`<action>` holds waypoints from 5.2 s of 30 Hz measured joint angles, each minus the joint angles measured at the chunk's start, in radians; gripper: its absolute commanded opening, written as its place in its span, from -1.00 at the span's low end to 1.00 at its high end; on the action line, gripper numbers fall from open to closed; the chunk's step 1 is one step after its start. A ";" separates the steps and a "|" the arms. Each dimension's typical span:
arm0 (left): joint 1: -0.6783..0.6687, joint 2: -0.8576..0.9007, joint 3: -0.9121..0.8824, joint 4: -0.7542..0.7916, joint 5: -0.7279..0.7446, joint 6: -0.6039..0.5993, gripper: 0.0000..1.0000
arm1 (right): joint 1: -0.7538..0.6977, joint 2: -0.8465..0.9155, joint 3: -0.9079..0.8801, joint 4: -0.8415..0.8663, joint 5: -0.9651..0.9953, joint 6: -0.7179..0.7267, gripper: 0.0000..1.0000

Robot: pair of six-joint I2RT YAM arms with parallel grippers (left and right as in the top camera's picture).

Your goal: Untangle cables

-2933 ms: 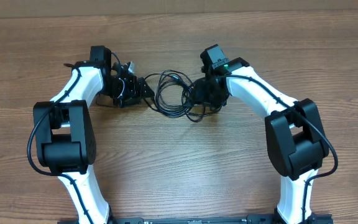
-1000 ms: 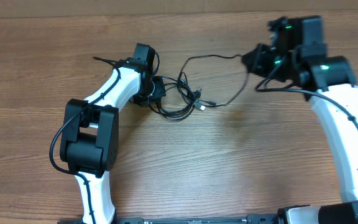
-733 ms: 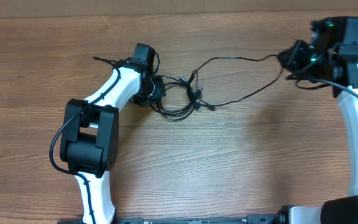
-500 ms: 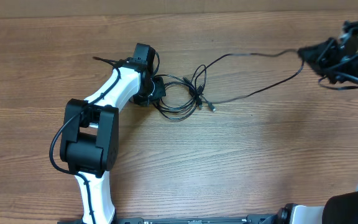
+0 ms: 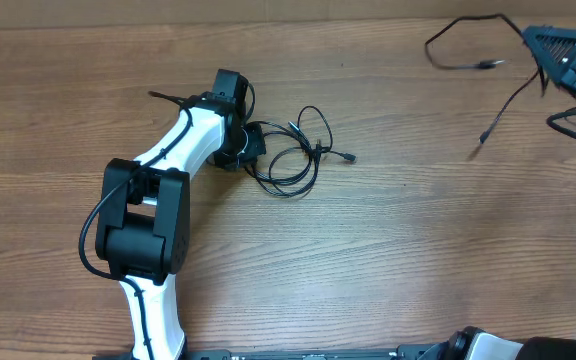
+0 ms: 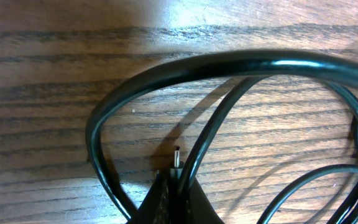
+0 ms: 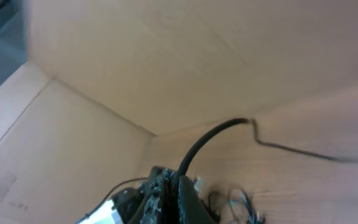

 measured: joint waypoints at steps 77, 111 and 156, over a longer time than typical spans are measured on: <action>0.002 0.003 0.003 -0.004 0.006 0.000 -0.83 | 0.635 0.227 -0.690 0.030 1.081 -0.103 -0.93; 0.003 0.003 0.003 -0.008 0.017 0.000 -0.76 | 0.447 0.214 -0.619 -0.289 1.122 0.223 -0.17; 0.003 0.004 0.003 -0.008 0.026 0.000 -0.70 | 0.349 0.427 -0.208 -0.275 0.973 0.347 1.00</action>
